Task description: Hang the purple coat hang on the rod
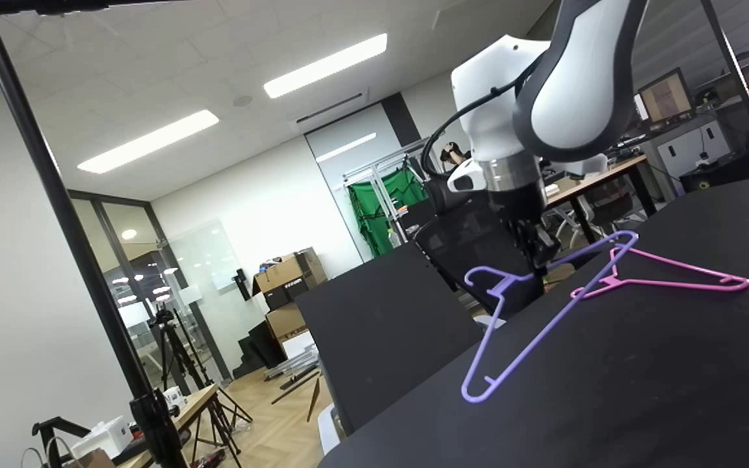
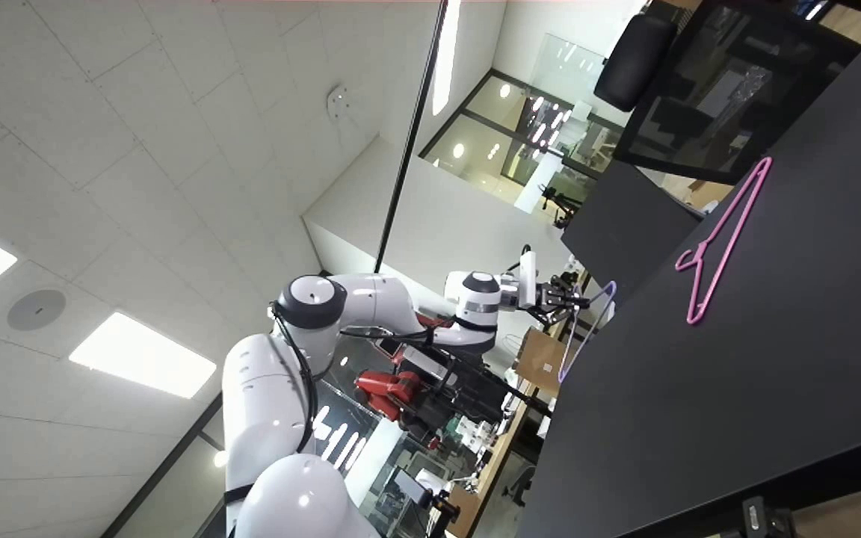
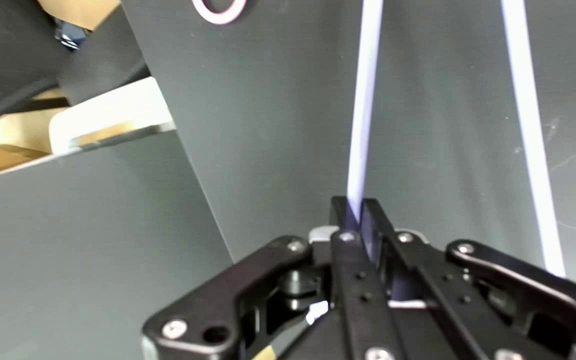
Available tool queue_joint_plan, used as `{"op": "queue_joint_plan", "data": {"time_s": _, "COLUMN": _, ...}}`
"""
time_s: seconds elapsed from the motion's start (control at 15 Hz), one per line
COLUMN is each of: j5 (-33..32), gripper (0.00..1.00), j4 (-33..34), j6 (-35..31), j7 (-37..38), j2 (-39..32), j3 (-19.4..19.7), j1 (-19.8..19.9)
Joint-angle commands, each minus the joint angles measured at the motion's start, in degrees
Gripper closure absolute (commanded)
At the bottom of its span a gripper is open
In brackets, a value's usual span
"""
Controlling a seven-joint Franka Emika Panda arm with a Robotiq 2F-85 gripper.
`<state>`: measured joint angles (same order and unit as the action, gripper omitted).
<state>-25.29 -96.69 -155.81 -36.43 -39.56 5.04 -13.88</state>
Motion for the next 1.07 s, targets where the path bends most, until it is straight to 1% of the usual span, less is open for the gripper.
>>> {"op": "queue_joint_plan", "data": {"time_s": 0.0, "j5": -10.29, "gripper": 0.98, "j4": -10.70, "j6": -3.88, "j7": 15.10, "j2": 10.74, "j3": 12.00, "j1": -9.21}}
{"op": "queue_joint_plan", "data": {"time_s": 0.2, "j5": -22.23, "gripper": 0.98, "j4": -13.79, "j6": -3.49, "j7": 26.69, "j2": 15.76, "j3": 24.54, "j1": -18.72}}
{"op": "queue_joint_plan", "data": {"time_s": 0.33, "j5": -30.29, "gripper": 0.98, "j4": -14.55, "j6": -1.36, "j7": 34.72, "j2": 18.63, "j3": 31.74, "j1": -24.39}}
{"op": "queue_joint_plan", "data": {"time_s": 0.4, "j5": -34.34, "gripper": 0.98, "j4": -14.73, "j6": 0.19, "j7": 38.78, "j2": 20.07, "j3": 34.69, "j1": -26.86}}
{"op": "queue_joint_plan", "data": {"time_s": 0.47, "j5": -38.16, "gripper": 0.98, "j4": -14.65, "j6": 2.03, "j7": 42.78, "j2": 21.24, "j3": 37.04, "j1": -28.94}}
{"op": "queue_joint_plan", "data": {"time_s": 0.67, "j5": -46.83, "gripper": 0.98, "j4": -13.85, "j6": 9.11, "j7": 53.06, "j2": 24.09, "j3": 41.21, "j1": -33.06}}
{"op": "queue_joint_plan", "data": {"time_s": 0.73, "j5": -52.99, "gripper": 0.98, "j4": -12.96, "j6": 14.69, "j7": 57.39, "j2": 27.11, "j3": 31.80, "j1": -25.34}}
{"op": "queue_joint_plan", "data": {"time_s": 0.8, "j5": -55.40, "gripper": 0.98, "j4": -12.71, "j6": 18.39, "j7": 59.94, "j2": 27.91, "j3": 29.70, "j1": -23.97}}
{"op": "queue_joint_plan", "data": {"time_s": 1.0, "j5": -61.97, "gripper": 0.98, "j4": -12.41, "j6": 30.51, "j7": 67.11, "j2": 30.29, "j3": 16.50, "j1": -13.78}}
